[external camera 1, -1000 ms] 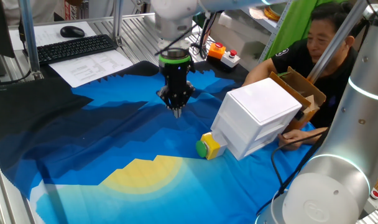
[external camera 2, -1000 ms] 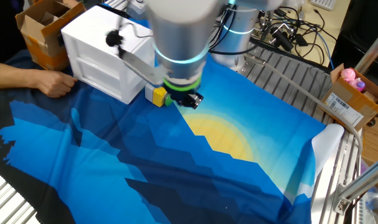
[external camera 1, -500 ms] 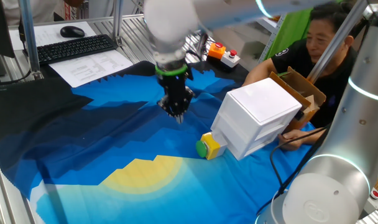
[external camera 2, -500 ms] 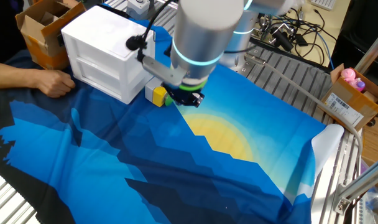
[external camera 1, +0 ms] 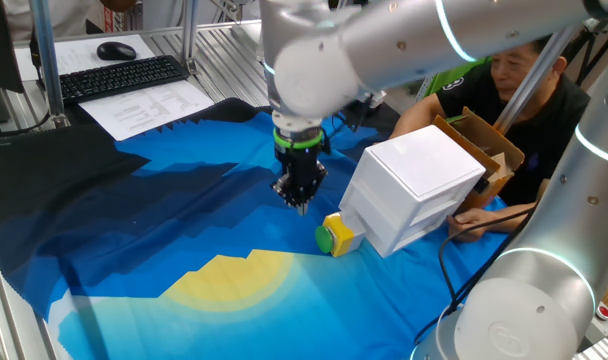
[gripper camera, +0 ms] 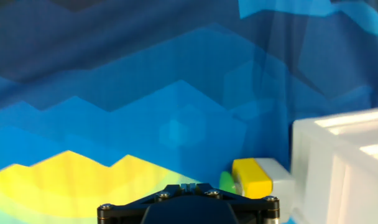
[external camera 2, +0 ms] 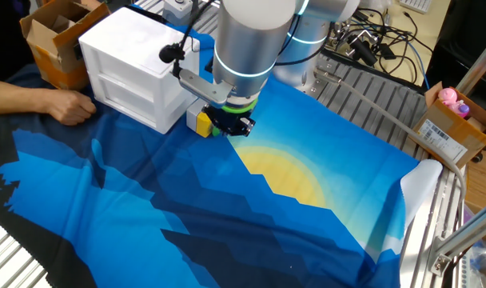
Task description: Press the button horizontally
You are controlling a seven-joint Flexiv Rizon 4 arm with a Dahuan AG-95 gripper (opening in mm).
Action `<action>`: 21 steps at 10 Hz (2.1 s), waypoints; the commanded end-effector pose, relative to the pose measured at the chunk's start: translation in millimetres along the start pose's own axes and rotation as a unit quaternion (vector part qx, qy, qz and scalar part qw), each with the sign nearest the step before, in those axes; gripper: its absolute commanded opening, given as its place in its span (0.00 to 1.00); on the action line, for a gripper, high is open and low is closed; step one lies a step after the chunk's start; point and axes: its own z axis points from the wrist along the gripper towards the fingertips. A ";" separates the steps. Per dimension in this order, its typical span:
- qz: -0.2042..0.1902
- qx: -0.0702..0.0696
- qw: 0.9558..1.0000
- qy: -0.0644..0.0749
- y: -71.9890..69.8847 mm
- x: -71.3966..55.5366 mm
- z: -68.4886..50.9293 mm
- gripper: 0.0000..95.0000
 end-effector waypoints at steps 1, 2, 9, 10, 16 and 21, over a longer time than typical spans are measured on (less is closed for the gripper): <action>-0.001 0.001 1.000 -0.005 -2.8 0.2 4.8 0.00; -0.004 0.001 1.000 -0.007 -5.6 -0.2 8.4 0.00; 0.000 -0.012 1.000 -0.010 -5.6 6.0 27.8 0.00; 0.006 -0.011 1.000 -0.012 -5.6 6.0 28.4 0.00; -0.007 -0.009 1.000 -0.016 -5.6 5.9 28.8 0.00; 0.009 -0.035 0.999 -0.014 -5.6 5.9 28.8 0.00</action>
